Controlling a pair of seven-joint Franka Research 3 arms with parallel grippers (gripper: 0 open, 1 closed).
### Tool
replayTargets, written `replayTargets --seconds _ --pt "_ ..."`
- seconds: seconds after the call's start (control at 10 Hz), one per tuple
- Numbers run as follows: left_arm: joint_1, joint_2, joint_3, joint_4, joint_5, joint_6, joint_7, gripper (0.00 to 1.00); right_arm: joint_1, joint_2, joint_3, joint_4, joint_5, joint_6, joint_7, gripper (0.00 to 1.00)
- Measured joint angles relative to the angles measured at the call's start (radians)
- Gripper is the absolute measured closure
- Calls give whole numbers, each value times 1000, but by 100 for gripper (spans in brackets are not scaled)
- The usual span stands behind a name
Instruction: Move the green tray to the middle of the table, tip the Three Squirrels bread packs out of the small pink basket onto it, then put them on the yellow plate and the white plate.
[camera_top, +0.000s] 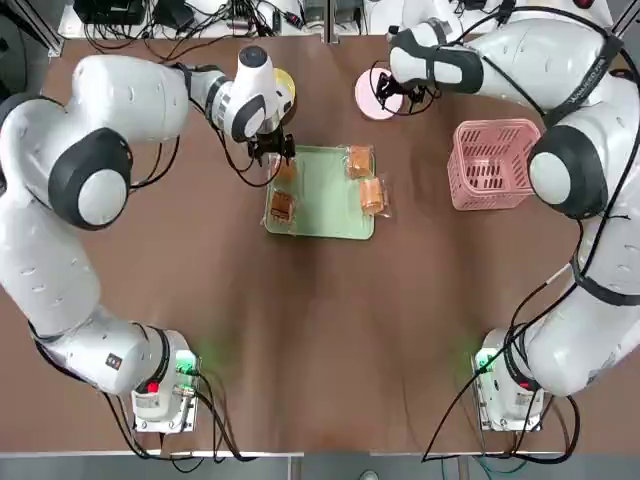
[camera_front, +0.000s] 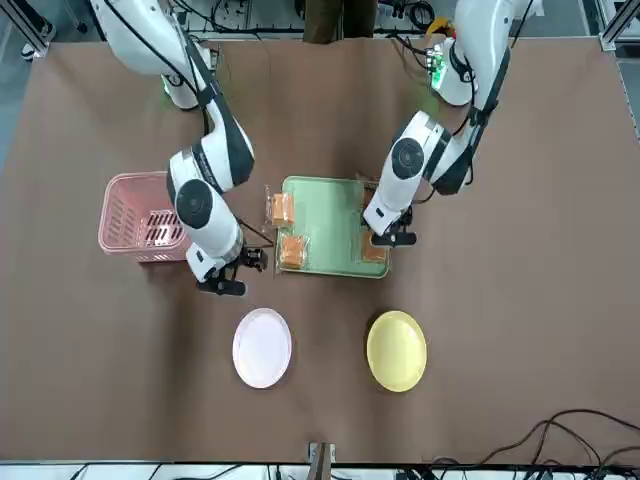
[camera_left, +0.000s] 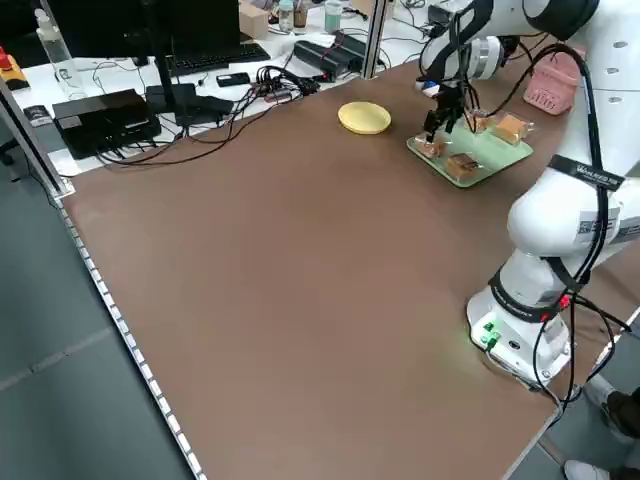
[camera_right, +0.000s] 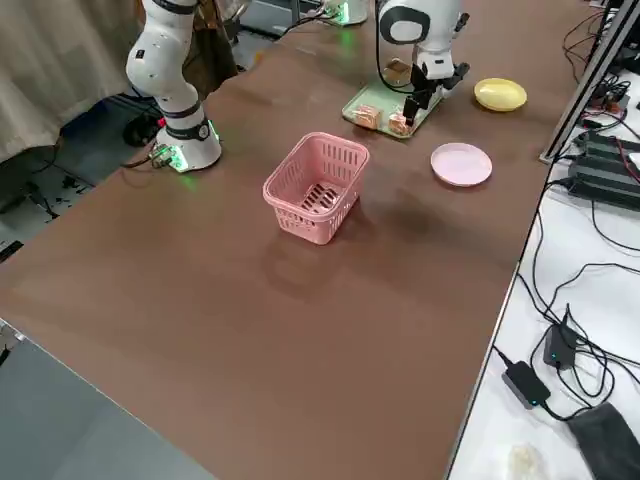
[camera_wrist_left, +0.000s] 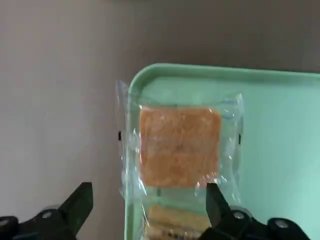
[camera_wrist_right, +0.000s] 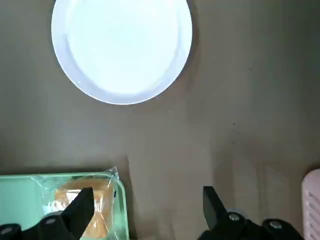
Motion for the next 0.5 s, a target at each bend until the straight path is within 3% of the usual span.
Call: replayTargets --seconds 0.5 --pt "-7 130 1 133 43 12 -37 0 38 30 0 2 0 45 48 3"
